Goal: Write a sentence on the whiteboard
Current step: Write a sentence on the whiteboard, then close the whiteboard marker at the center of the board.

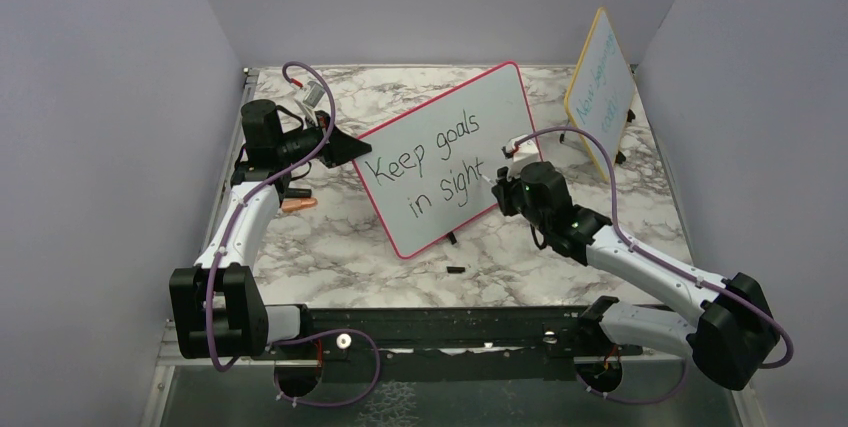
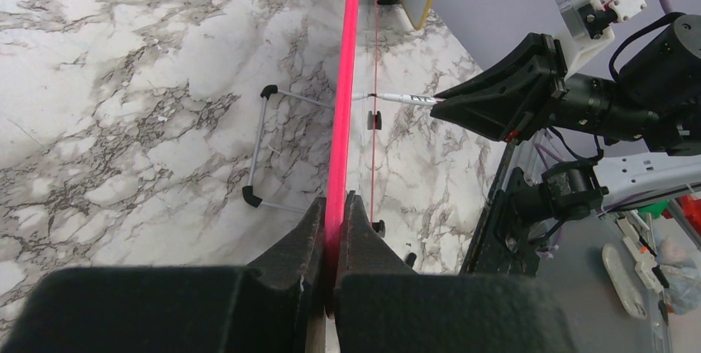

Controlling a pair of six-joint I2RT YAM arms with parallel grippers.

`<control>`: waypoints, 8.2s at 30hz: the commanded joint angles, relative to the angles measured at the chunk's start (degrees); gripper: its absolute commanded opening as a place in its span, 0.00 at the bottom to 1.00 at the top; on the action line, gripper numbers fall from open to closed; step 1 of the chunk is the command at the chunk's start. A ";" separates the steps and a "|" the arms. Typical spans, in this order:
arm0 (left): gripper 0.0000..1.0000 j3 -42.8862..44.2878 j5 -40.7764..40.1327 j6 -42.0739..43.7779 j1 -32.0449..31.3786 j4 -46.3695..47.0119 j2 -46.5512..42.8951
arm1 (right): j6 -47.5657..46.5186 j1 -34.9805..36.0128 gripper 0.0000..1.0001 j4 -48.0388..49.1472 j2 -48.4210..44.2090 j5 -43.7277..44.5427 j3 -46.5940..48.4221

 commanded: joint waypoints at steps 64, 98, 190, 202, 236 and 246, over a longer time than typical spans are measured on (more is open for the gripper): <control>0.55 1.23 -10.19 1.96 -0.77 -7.30 -2.13 | 1.70 -1.88 0.00 -4.57 -13.24 5.94 -0.03; 0.96 -1.70 -33.52 1.48 -23.58 -25.35 -26.29 | 1.44 -1.94 0.00 -17.58 -28.91 8.95 5.95; 0.00 9.50 -70.80 45.67 -66.01 -34.83 -11.03 | -3.49 -1.92 0.00 -21.79 -28.66 -15.17 12.40; 0.00 4.56 -67.70 58.70 -66.01 -29.35 -17.27 | -8.42 -1.95 0.00 -25.53 -19.68 -41.23 18.61; 0.00 2.33 -61.64 60.06 -66.00 -26.44 -18.30 | -9.25 -1.88 0.01 -23.43 -14.15 -47.92 18.38; 0.00 2.76 -63.77 60.01 -66.01 -27.85 -17.09 | -9.68 -1.92 0.01 -24.14 -13.52 -47.09 18.82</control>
